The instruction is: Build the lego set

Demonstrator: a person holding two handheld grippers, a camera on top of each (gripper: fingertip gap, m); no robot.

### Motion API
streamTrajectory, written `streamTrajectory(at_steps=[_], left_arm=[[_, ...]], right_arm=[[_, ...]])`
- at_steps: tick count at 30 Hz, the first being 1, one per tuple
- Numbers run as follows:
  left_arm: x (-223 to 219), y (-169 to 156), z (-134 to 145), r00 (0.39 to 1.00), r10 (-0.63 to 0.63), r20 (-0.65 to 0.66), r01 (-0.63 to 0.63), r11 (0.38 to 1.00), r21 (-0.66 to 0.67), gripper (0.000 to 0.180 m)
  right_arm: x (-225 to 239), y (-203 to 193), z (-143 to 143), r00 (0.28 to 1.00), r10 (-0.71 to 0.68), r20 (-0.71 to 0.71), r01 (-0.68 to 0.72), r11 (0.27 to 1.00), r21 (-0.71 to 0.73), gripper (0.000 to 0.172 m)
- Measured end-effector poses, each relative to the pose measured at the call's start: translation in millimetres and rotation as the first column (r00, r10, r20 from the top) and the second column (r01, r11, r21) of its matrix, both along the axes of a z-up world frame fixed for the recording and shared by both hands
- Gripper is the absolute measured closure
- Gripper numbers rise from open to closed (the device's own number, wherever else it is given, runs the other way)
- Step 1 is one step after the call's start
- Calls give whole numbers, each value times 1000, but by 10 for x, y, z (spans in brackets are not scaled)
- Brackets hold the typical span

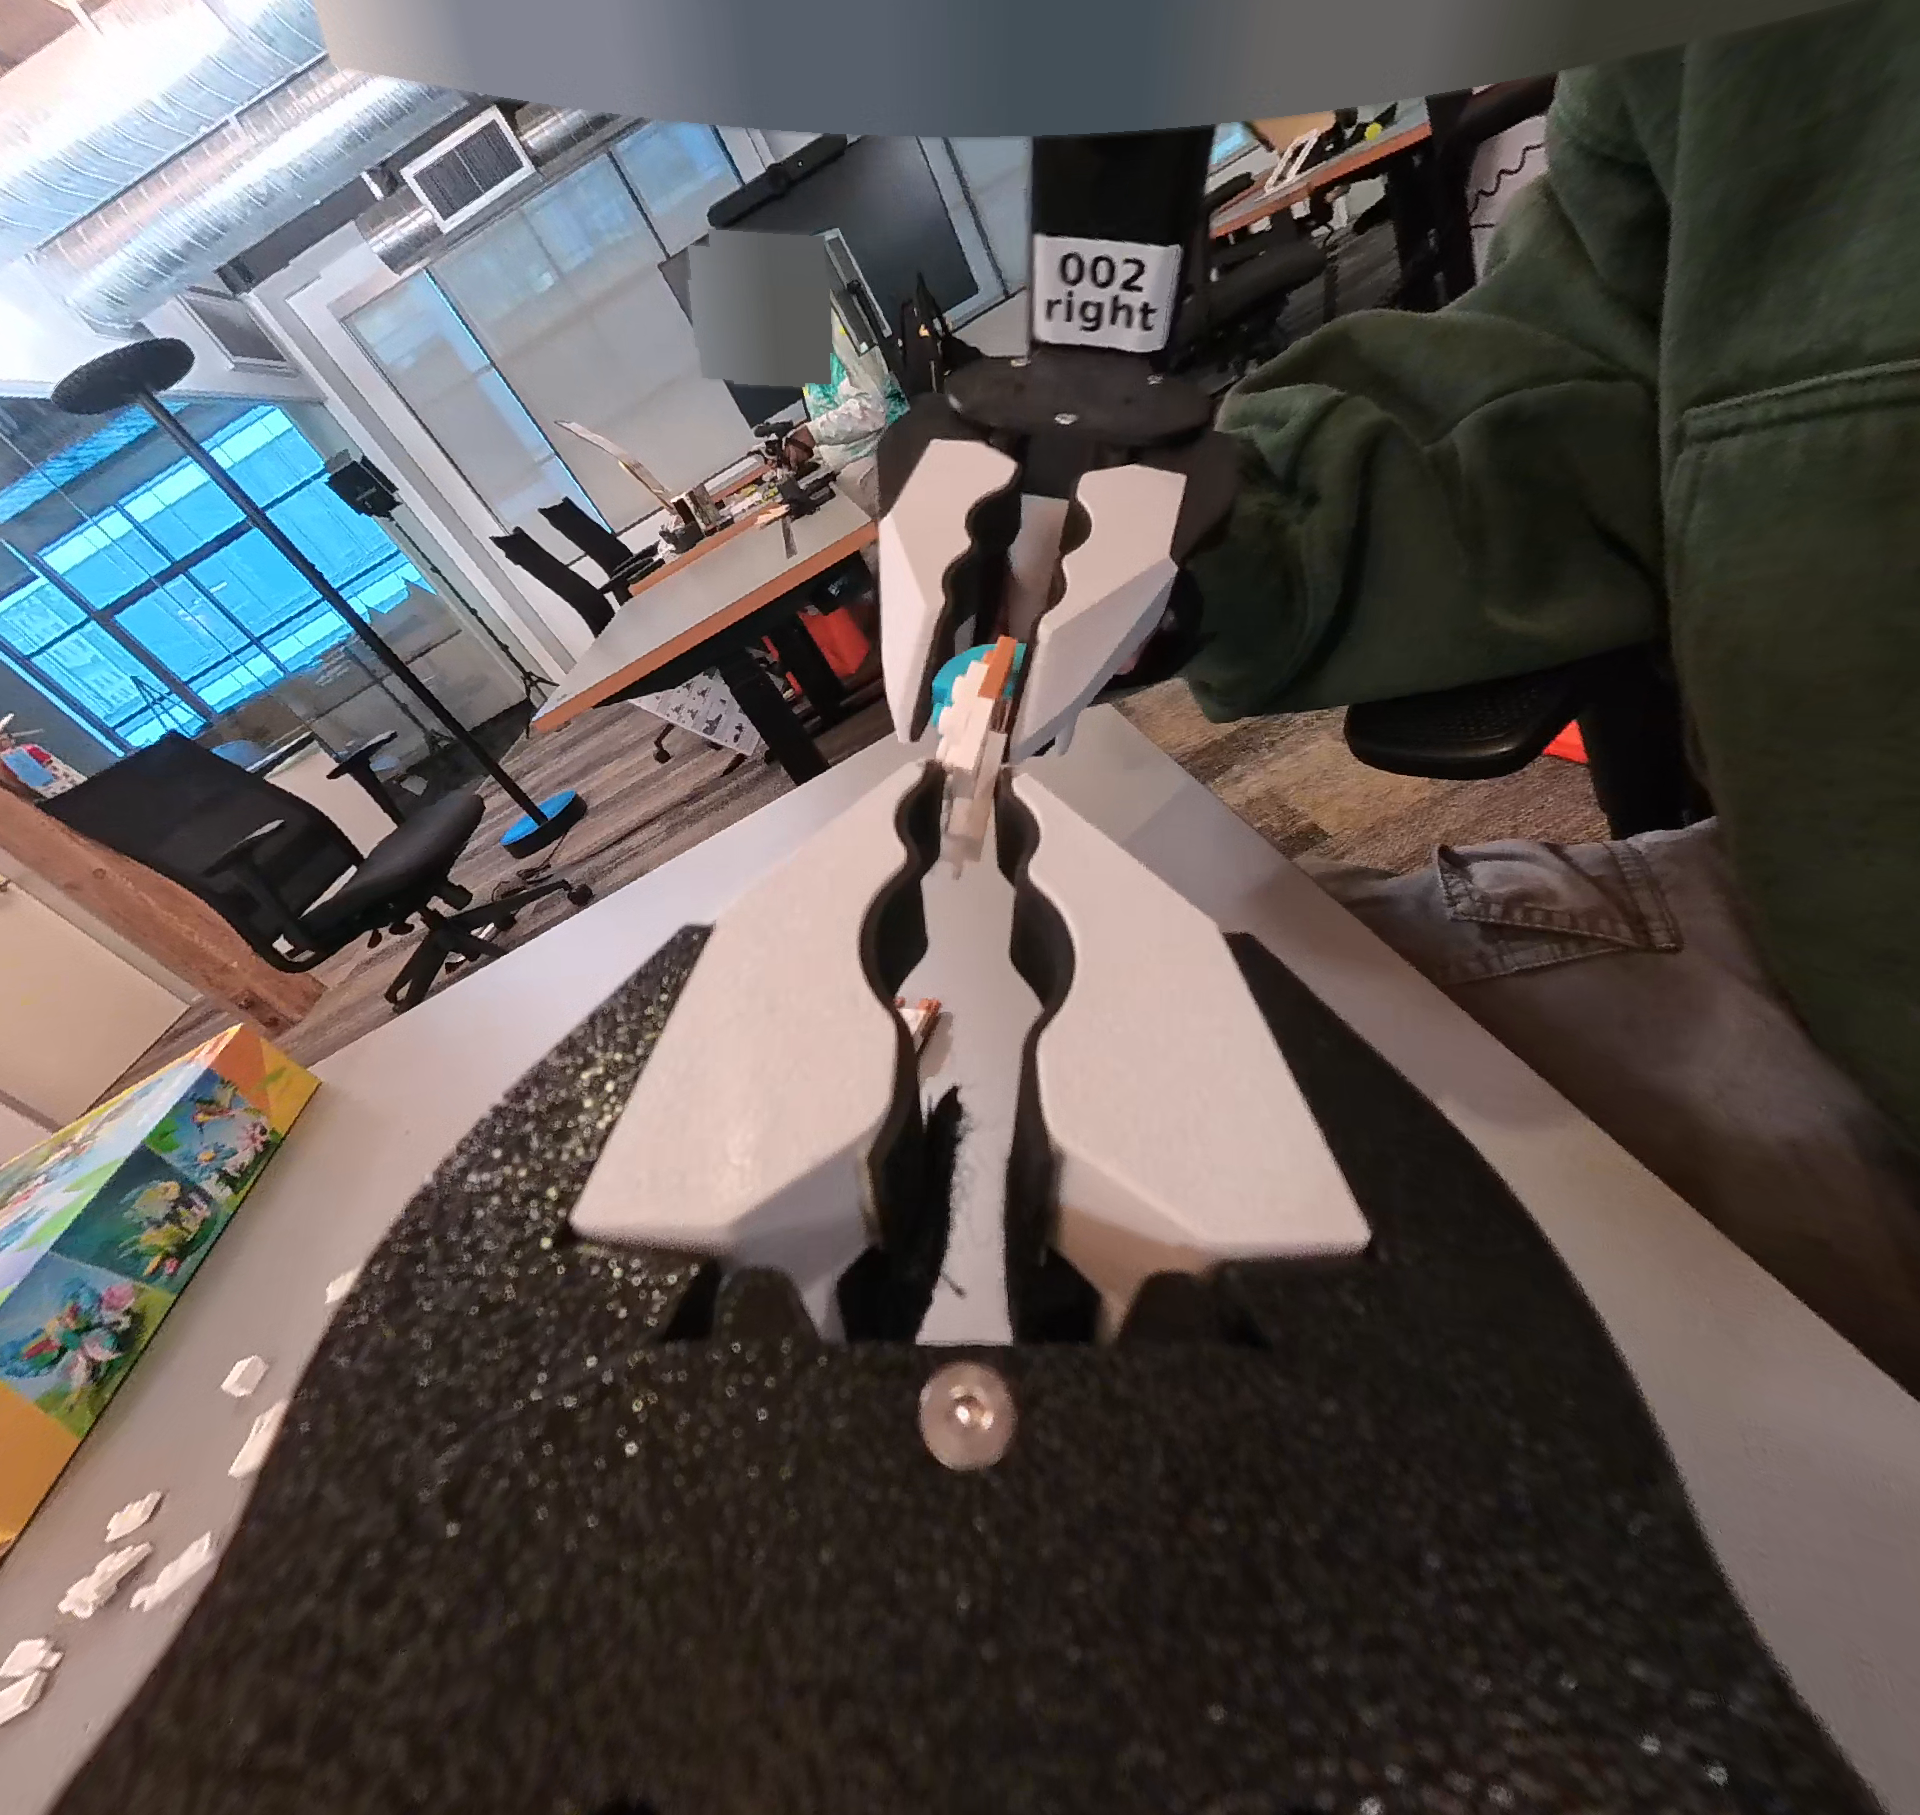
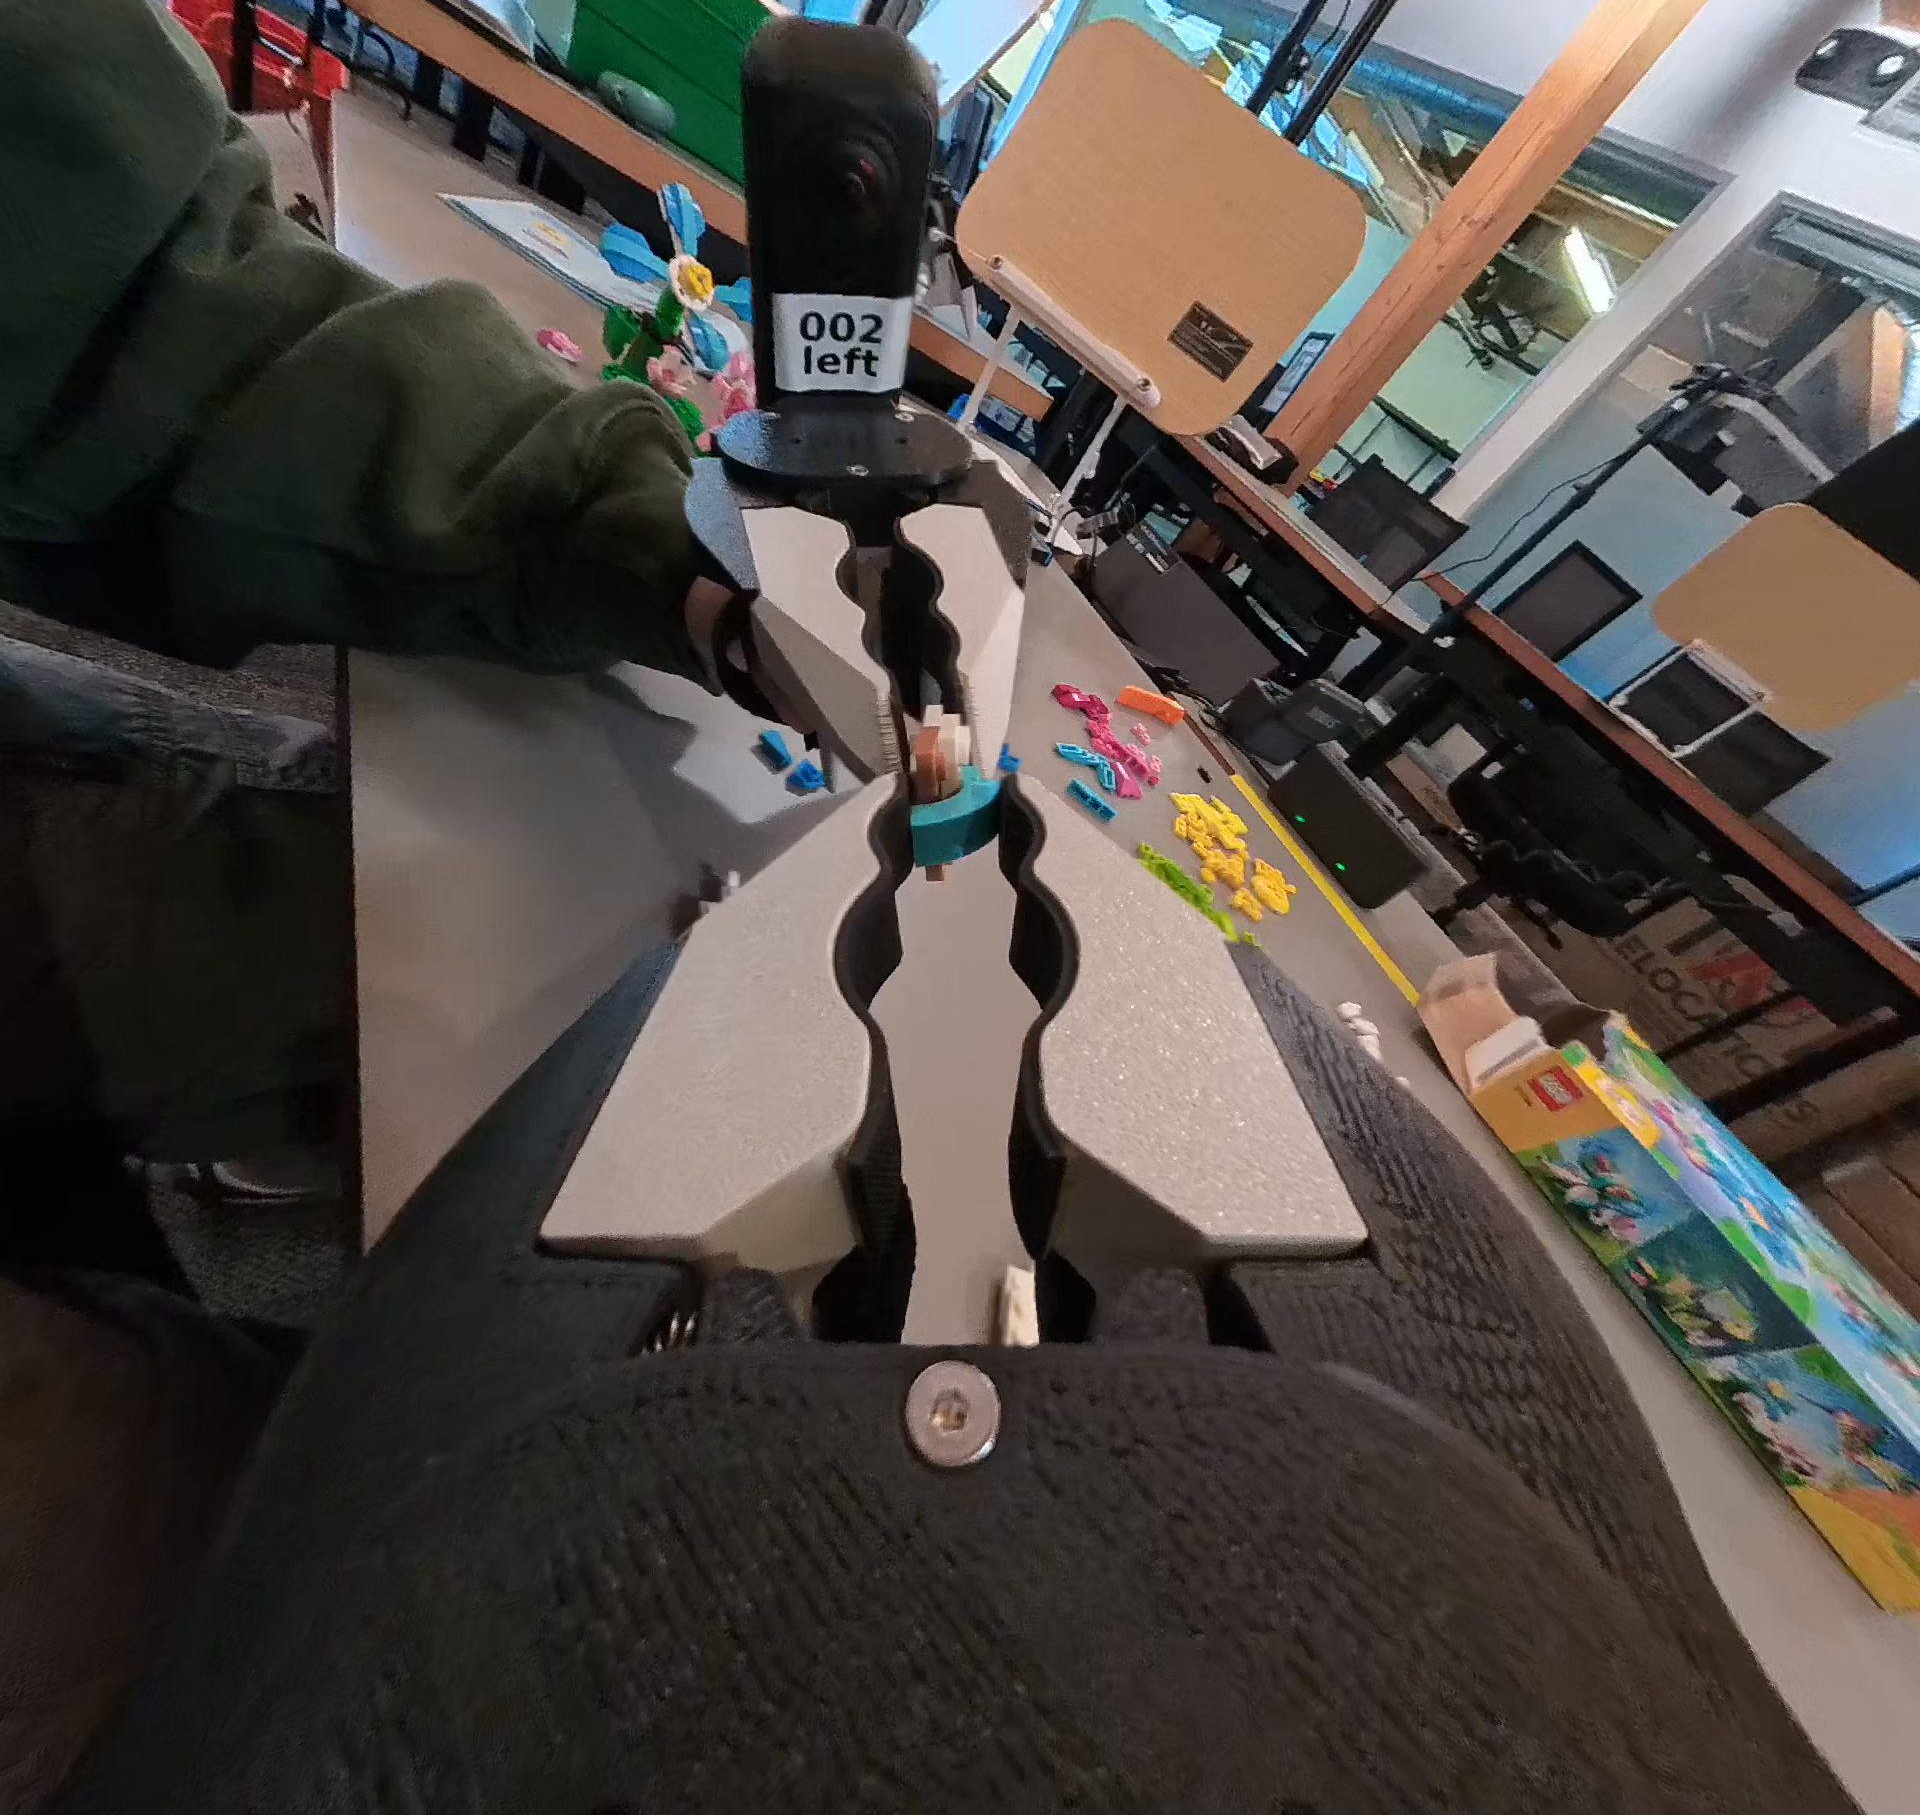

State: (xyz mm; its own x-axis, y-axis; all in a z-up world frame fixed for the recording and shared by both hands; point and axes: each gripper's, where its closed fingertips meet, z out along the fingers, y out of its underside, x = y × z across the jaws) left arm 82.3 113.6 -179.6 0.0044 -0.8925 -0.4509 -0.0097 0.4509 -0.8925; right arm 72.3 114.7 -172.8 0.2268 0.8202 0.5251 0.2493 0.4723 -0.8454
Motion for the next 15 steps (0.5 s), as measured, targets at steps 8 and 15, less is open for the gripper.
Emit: streamTrajectory(at_steps=[8, 15], left_arm=[[-13, 61, 8, 1000, 25, 9, -24, 999, -41, 173], [1, 100, -47, 998, 50, -28, -51, 998, -22, 173]], right_arm=[[-8, 61, 6, 996, -83, 36, 80, 994, 75, 156], [11, 97, -33, 996, -85, 22, 83, 994, 70, 149]])
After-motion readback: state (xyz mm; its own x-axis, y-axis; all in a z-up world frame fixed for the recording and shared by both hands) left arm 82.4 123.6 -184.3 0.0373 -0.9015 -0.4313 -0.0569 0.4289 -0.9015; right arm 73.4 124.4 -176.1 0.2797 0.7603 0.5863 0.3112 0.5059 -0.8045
